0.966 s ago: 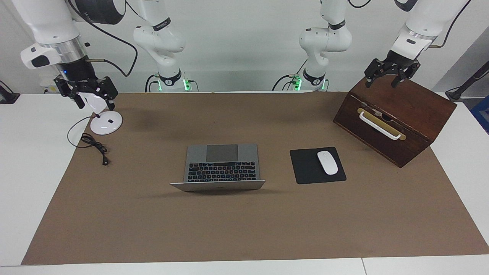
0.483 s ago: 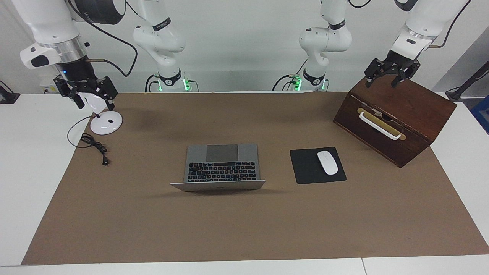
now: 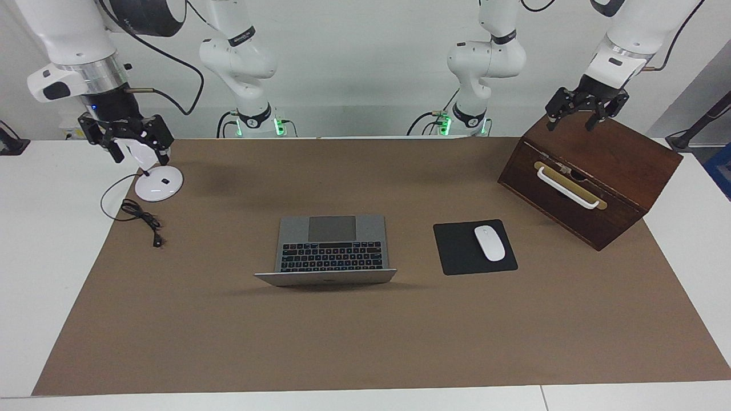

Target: Close laptop with both arms

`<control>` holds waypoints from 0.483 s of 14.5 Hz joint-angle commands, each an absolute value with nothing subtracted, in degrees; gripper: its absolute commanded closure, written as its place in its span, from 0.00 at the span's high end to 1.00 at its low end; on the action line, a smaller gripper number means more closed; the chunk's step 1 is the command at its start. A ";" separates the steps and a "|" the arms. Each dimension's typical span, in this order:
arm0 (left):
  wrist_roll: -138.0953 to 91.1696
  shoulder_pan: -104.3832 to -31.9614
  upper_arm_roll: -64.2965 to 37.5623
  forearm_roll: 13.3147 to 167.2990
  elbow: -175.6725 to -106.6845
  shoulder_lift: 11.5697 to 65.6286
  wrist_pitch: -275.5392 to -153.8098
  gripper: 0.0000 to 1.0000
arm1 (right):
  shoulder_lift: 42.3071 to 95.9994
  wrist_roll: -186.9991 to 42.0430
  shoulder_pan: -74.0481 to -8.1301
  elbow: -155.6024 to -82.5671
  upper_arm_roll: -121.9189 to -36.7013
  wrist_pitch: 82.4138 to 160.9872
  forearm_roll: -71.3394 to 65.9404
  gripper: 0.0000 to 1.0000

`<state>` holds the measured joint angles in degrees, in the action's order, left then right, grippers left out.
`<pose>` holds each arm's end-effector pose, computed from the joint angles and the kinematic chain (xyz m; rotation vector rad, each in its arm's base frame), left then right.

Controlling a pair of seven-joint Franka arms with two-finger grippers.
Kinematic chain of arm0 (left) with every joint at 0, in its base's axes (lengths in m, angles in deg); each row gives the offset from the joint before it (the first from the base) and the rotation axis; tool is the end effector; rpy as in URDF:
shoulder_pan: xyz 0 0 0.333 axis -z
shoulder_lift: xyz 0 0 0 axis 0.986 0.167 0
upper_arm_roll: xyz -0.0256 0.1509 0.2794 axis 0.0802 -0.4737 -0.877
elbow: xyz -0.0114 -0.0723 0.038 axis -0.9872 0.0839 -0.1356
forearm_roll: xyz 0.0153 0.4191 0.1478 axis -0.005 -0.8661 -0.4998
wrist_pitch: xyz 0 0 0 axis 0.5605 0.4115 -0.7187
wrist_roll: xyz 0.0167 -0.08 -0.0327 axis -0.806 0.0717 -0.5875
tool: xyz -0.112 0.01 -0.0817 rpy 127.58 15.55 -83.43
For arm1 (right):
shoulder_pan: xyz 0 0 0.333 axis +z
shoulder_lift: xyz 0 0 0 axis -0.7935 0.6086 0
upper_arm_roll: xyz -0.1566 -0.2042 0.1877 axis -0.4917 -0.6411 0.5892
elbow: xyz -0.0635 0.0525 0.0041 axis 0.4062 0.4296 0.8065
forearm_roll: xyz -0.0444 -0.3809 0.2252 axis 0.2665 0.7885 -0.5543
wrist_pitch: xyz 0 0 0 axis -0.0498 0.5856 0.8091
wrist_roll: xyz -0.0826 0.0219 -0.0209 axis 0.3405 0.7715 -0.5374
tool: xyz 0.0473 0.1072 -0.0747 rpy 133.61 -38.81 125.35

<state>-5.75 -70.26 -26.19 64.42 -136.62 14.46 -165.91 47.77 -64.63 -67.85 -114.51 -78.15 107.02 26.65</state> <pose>0.5259 0.0069 0.5992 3.1098 -0.0790 -0.0279 0.5954 -0.0668 0.5969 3.1199 -0.1873 0.2656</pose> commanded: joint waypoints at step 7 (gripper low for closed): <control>-6.53 -70.55 -26.15 64.03 -135.25 15.00 -164.88 0.84 | 47.84 -66.41 -68.68 -115.09 -77.99 108.43 25.60 1.00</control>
